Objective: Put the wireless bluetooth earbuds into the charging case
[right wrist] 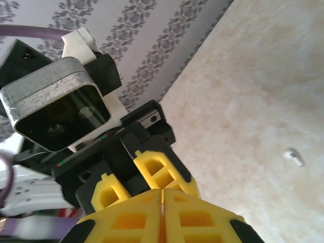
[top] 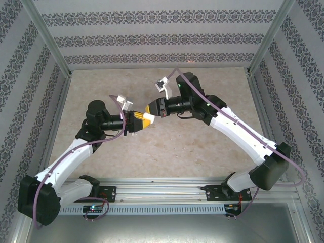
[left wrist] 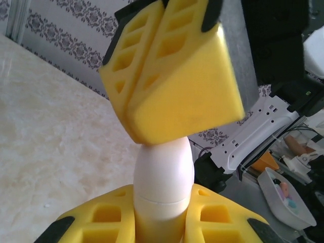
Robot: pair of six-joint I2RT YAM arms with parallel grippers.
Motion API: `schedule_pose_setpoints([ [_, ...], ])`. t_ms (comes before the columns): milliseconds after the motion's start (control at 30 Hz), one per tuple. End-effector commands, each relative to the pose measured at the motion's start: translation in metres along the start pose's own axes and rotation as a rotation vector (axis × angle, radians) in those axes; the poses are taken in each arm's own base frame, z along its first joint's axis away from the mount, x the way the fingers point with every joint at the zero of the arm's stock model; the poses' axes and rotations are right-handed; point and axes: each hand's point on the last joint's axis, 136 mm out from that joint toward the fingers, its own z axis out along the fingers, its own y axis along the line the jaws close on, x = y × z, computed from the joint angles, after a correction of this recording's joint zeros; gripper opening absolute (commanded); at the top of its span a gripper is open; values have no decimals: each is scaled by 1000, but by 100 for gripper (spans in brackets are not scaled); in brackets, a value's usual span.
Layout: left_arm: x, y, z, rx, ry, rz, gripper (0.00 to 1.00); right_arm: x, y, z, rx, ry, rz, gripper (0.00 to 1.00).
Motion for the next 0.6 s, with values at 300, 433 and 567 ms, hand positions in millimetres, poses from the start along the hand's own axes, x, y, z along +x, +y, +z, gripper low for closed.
schedule_pose_setpoints([
  [300, -56, 18, -10, -126, -127, 29, 0, 17, -29, 5, 250, -9, -134, 26],
  [433, -36, 61, -22, -227, -145, -67, 0, -37, -46, -43, 317, -228, -13, 51],
  [567, -20, 103, -33, -314, -155, -157, 2, -56, -84, -74, 403, -302, 96, 56],
])
